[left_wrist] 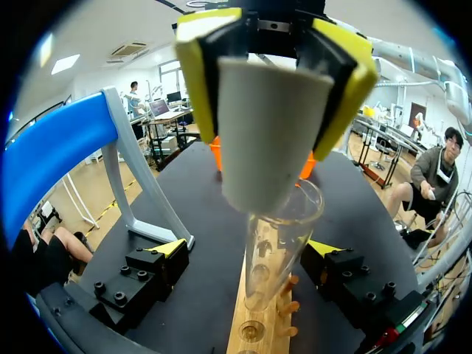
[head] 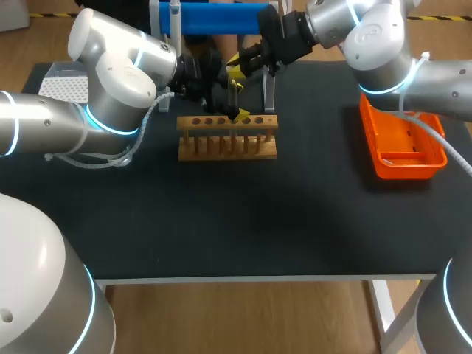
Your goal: Invert the test tube, pick up the pipette, mount the tip to pipette, aspirate from beaker and dispense into the tube, eject the tip, return the pipette, and cap with the stopper.
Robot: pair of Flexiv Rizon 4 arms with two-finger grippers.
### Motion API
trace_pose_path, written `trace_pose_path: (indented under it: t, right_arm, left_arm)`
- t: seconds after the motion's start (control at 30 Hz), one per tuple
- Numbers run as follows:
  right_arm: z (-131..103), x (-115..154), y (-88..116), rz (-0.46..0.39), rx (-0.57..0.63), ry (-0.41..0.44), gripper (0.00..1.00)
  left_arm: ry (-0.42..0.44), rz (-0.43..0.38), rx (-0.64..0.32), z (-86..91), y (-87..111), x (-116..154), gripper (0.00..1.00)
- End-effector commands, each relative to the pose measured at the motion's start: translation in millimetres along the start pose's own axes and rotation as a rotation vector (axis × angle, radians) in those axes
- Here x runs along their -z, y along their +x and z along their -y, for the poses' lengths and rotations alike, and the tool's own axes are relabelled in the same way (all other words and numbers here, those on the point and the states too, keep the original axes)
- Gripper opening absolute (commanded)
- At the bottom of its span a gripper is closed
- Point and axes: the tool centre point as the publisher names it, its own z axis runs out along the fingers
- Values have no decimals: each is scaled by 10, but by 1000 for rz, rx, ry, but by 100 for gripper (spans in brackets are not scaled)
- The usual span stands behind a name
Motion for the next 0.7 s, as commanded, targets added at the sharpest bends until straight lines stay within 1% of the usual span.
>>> trace_pose_path:
  t: [0.03, 0.33, 0.7]
  right_arm:
    - [27, -15, -6, -6, -2, 6, 0]
    - [65, -29, 24, -18, -8, 14, 0]
    - [4, 27, 21, -16, -3, 2, 0]
  left_arm:
    - [-2, -4, 1, 3, -10, -1, 100]
    - [-2, -4, 1, 3, -10, -1, 100]
    - [-2, -4, 1, 3, -10, -1, 100]
